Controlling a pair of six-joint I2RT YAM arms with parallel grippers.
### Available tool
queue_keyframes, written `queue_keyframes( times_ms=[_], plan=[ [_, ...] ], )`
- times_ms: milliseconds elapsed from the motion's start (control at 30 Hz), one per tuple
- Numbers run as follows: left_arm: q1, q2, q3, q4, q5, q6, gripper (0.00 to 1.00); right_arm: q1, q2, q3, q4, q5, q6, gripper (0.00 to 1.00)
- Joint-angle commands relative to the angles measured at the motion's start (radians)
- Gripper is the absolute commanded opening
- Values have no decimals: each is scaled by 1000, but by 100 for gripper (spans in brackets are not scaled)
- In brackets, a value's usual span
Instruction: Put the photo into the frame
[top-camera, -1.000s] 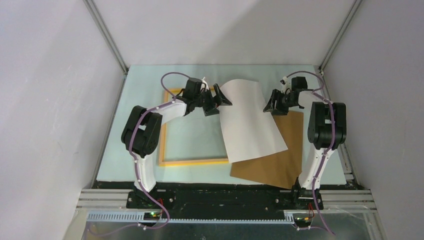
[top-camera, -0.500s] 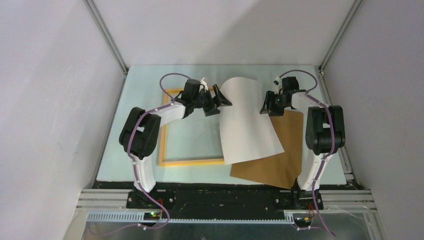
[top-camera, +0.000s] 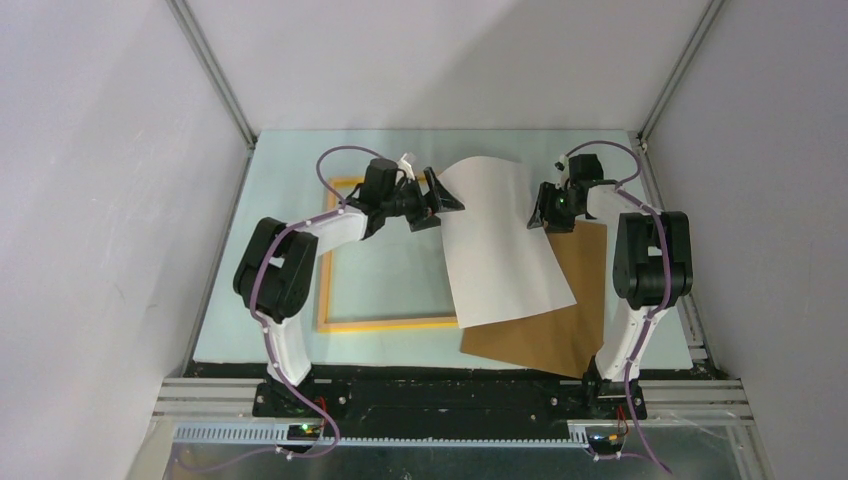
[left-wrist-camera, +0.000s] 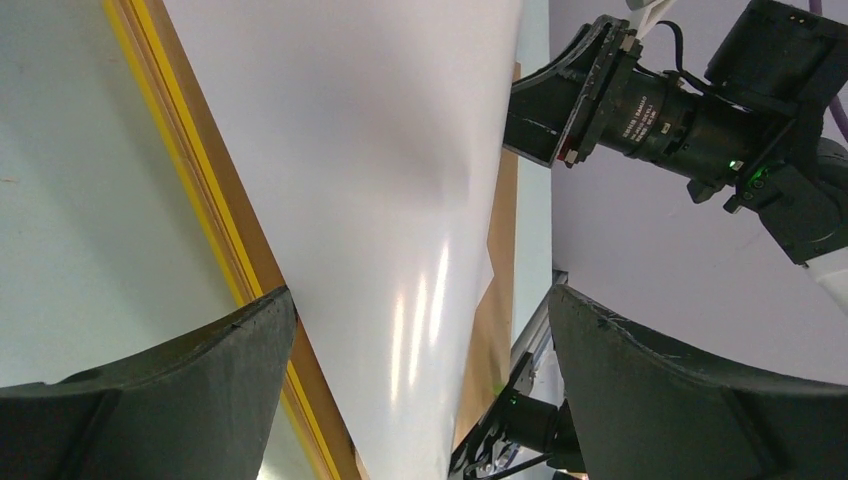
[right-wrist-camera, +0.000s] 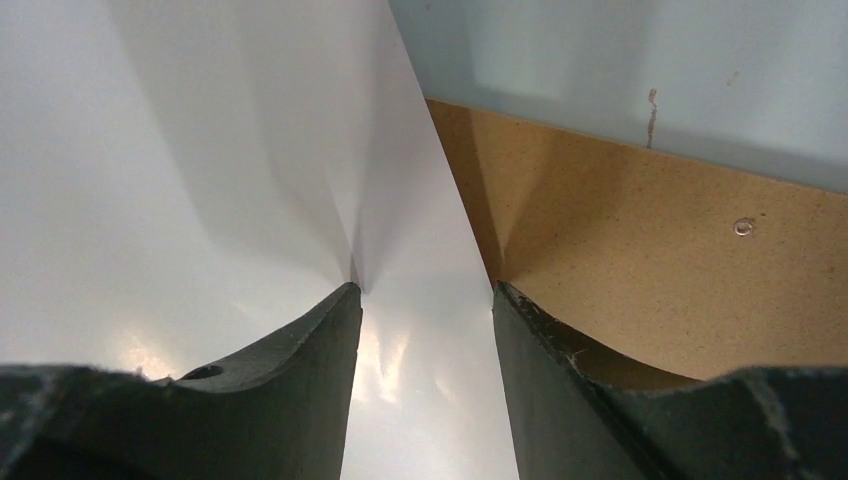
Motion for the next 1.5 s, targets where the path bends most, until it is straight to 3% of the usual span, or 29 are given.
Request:
queue_keyframes(
  times_ms=[0,567,1000,1300,1467],
  plan=[
    [4,-67,-15,72,37,-16,98,9,-18,1,21,36,15,55],
    [13,-83,-59,148,69,-34,98,0,7,10,23,46,11,55],
    [11,-12,-60,161,31,-44,100,8,9,11,22,12,18,54],
    [-1,61,-52,161,8,-38,82,9,24,10,23,-7,23,54],
    [-3,92,-22,160,17,-47,63,6,24,10,20,-11,23,53]
  ],
)
